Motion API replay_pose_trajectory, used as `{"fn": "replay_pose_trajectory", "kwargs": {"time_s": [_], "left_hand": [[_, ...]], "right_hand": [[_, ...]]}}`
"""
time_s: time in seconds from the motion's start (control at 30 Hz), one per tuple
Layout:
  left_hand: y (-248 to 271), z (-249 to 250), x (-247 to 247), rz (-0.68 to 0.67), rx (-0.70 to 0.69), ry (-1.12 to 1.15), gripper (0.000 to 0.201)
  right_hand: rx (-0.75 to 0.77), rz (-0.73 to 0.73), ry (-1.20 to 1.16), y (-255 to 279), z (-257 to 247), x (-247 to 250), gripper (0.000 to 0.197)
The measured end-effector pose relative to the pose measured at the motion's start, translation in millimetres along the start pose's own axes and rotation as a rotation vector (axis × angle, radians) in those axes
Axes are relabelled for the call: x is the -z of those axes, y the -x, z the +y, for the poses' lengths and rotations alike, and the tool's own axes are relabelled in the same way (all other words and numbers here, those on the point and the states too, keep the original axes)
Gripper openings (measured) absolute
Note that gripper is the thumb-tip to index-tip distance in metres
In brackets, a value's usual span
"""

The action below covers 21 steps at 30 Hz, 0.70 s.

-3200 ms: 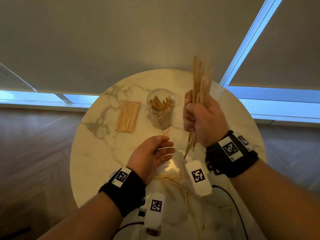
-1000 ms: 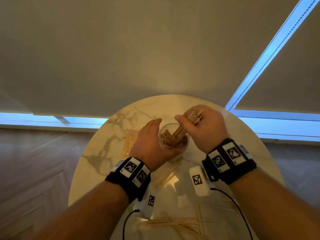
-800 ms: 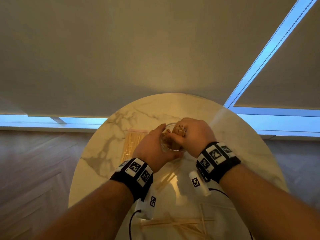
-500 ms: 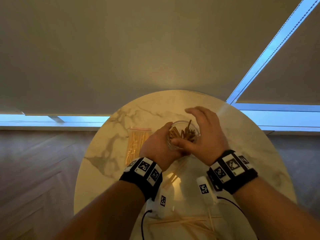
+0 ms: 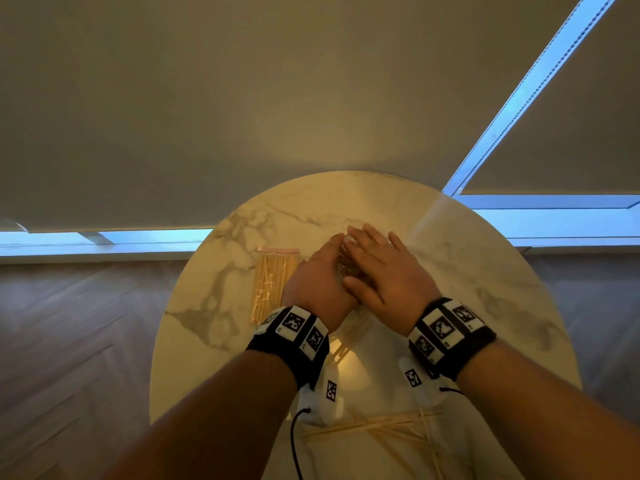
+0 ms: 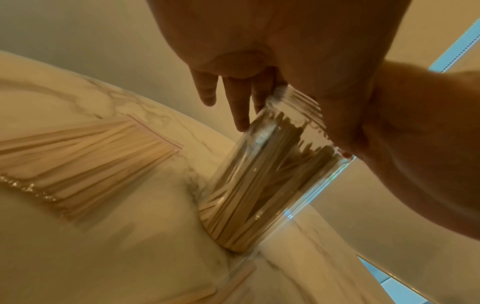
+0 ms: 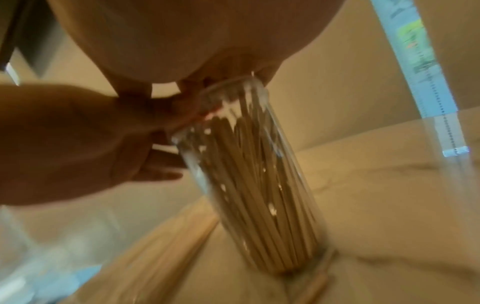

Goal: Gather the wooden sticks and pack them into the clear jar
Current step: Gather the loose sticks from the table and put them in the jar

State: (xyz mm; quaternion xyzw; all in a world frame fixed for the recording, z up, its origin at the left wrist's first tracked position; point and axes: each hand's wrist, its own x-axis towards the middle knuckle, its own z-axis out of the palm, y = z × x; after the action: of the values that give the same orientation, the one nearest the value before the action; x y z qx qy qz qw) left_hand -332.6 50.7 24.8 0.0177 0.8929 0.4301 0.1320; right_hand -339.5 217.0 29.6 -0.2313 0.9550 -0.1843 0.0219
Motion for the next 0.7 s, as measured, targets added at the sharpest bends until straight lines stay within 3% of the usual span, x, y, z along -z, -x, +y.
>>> {"fn": "replay_pose_trajectory", "kwargs": {"time_s": [0.1,0.3,0.37,0.43,0.5,0.57,0.63,0.7], "left_hand": [[-1.6,-1.4,-0.5,0.007,-0.011,0.021,0.072],[3.0,5.6,0.8,-0.005,-0.006,0.079,0.073],[4.7,7.9,0.6,0.006,0.009,0.075,0.083],[4.1,5.8,-3.3,0.026,0.044,0.07,0.098],[6.5,-1.5,-10.6,0.053,0.086,0.055,0.103],[13.2,-13.8,-20.4,0.047,0.16,0.009,0.111],[25.8,-29.8,-33.8,-0.037,0.233,-0.151,0.12],[44.4,-43.3,-51.2,-0.169,0.263,-0.394,0.125]], "right_hand": [[0.003,-0.002,-0.057,-1.7,2.0,-2.7,0.07],[-0.009,-0.09,-0.021,3.1,8.4,8.6,0.077],[0.028,-0.147,-0.006,11.1,12.1,14.4,0.073],[-0.021,-0.027,-0.156,25.2,20.5,24.2,0.06],[-0.172,0.186,-0.292,49.4,36.9,37.9,0.049],[-0.401,0.23,-0.324,84.7,70.4,42.9,0.037],[-0.674,0.105,-0.263,129.0,113.5,36.8,0.036],[-0.92,-0.108,-0.164,175.6,152.2,27.1,0.048]]}}
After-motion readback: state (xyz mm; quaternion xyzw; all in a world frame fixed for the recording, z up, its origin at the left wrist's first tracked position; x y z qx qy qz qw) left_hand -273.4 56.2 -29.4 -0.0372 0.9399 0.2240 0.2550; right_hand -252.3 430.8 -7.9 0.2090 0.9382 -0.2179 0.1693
